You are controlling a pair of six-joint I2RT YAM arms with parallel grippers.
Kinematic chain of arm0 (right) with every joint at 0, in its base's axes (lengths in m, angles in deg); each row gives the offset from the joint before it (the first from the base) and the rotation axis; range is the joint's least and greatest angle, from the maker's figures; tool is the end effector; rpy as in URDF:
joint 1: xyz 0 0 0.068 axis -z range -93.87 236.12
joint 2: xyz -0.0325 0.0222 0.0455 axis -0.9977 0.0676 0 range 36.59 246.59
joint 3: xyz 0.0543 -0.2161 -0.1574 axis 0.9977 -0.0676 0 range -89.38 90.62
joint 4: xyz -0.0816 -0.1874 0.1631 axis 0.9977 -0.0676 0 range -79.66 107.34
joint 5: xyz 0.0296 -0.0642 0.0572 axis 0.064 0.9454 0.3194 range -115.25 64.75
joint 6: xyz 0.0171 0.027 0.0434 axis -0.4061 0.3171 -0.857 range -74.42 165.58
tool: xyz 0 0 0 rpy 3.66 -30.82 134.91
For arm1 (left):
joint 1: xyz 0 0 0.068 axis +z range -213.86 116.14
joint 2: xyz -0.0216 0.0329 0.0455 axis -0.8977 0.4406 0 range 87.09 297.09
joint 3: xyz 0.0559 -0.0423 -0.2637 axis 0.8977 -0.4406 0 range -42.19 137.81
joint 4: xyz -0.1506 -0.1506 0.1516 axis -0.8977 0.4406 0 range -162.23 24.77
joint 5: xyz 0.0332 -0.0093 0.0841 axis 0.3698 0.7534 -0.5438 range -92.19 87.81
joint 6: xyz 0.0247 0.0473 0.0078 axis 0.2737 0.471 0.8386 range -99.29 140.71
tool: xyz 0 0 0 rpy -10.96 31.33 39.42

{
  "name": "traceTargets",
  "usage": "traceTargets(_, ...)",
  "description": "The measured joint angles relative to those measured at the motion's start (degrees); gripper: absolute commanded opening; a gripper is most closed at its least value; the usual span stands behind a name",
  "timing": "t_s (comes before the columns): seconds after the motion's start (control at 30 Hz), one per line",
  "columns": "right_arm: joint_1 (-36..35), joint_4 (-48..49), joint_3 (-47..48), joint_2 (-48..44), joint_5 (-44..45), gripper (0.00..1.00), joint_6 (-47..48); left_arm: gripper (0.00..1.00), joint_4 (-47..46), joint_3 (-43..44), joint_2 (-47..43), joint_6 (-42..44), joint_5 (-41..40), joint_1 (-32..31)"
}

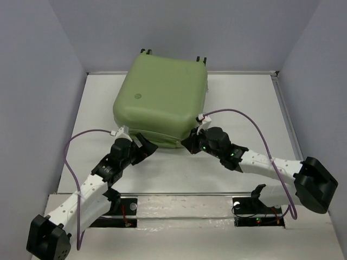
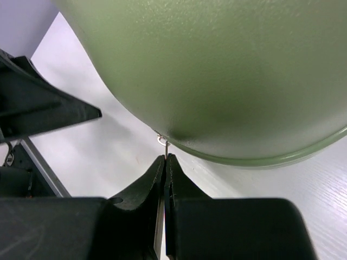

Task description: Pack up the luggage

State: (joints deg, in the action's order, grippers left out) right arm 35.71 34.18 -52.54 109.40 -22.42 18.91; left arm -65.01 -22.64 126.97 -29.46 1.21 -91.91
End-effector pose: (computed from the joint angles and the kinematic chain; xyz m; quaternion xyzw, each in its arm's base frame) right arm 0.1792 0.2138 0.2344 -0.1535 0.8001 0.3454 0.4659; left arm 0.1446 -0.0794 0.2032 -0.1489 0.8418 -0.3465 0.3861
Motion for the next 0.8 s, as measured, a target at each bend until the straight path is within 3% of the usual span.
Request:
traceTargets(0.2,3.3,-2.5,-2.2,-3.9,-1.0,0.07,1.2,0.99,-14.6,-1.6,7.4,-3.4,-2.7,-0.5)
traceTargets(0.47,16.9,-12.9,-6.0,-17.1,0.9,0.07,1.8,0.99,-21.4,-1.6,15.3,-3.5,-4.5,-8.5)
traceTargets(0.8,18.2,-10.9,-9.7,-15.2,-1.5,0.07,0.4,0.99,-33.8,-2.5,24.3,-7.9,-11.0,-12.2)
